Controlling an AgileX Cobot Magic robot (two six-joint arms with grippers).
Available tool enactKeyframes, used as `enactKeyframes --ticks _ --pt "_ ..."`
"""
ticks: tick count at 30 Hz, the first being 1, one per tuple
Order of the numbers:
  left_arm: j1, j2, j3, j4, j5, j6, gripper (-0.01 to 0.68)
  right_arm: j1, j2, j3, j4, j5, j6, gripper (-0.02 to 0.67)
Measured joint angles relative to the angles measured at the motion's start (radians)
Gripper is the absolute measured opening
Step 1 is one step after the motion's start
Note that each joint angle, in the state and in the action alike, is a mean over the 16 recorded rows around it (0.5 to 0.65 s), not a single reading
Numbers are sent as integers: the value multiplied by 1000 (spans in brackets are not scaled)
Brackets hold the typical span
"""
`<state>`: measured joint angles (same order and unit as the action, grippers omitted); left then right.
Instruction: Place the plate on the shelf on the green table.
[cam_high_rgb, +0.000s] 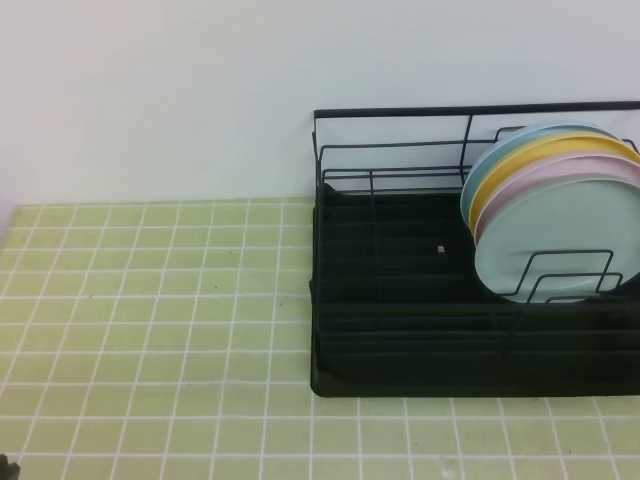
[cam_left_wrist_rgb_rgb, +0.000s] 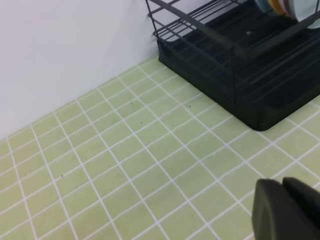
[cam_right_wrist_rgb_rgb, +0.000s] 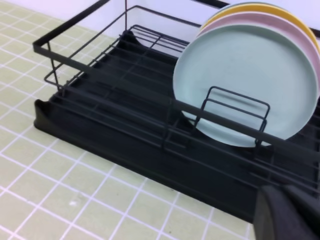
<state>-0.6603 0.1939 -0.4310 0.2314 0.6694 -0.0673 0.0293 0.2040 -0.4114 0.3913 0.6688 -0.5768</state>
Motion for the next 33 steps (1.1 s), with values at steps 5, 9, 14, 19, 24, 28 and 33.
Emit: enactKeyframes --ticks 5,9,14,19,24,28,33 --pt "0 0 0 0 6 0 -2 12 0 4 17 -7 6 1" --pt "0 0 0 0 7 0 -2 18 0 4 22 -3 7 1" --pt "0 0 0 0 8 0 -2 19 -1 4 26 1 8 1" --pt "0 0 0 1 9 0 -2 19 -1 4 27 2 8 1" --pt "0 0 0 1 9 0 -2 19 -1 5 25 3 9 1" --pt "0 0 0 1 9 0 -2 19 -1 10 3 -4 23 1" --pt "0 0 0 1 9 0 -2 19 -8 33 -107 -55 157 1"
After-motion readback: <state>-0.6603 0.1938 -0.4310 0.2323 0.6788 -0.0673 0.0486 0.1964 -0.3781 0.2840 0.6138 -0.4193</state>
